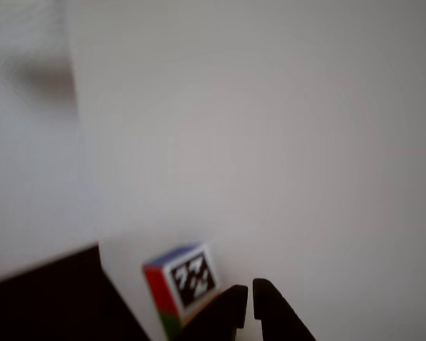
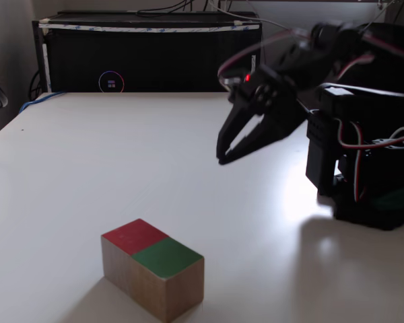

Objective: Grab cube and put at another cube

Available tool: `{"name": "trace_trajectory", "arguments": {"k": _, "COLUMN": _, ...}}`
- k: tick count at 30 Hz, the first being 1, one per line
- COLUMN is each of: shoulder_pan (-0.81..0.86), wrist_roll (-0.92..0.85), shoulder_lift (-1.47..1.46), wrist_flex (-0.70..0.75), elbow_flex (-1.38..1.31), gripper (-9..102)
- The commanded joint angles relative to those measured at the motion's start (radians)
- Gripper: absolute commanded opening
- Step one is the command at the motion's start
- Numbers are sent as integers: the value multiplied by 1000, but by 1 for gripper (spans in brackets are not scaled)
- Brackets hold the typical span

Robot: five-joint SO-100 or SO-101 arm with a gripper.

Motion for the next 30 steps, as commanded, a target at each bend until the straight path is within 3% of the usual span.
{"name": "trace_trajectory", "arguments": {"k": 1, "shoulder_pan": -112, "wrist_roll": -9, "shoulder_lift": -222, "wrist_flex": 6, "elbow_flex": -224, "gripper": 0}}
{"name": "trace_trajectory", "arguments": {"k": 4, "shoulder_pan": -193, "wrist_roll": -28, "shoulder_lift": -453, "wrist_flex": 34, "elbow_flex": -417, "gripper": 1}}
{"name": "trace_trajectory", "arguments": {"k": 14, "shoulder_pan": -334, "wrist_roll": -77, "shoulder_lift": -1020, "wrist_flex": 183, "elbow_flex": -925, "gripper": 23}}
{"name": "trace_trajectory", "arguments": {"k": 21, "shoulder_pan": -370, "wrist_roll": -97, "shoulder_lift": -1253, "wrist_flex": 236, "elbow_flex": -1097, "gripper": 38}}
{"name": "trace_trajectory", "arguments": {"k": 30, "shoulder_pan": -453, "wrist_roll": -31, "shoulder_lift": -1539, "wrist_flex": 324, "elbow_flex": -1318, "gripper": 40}}
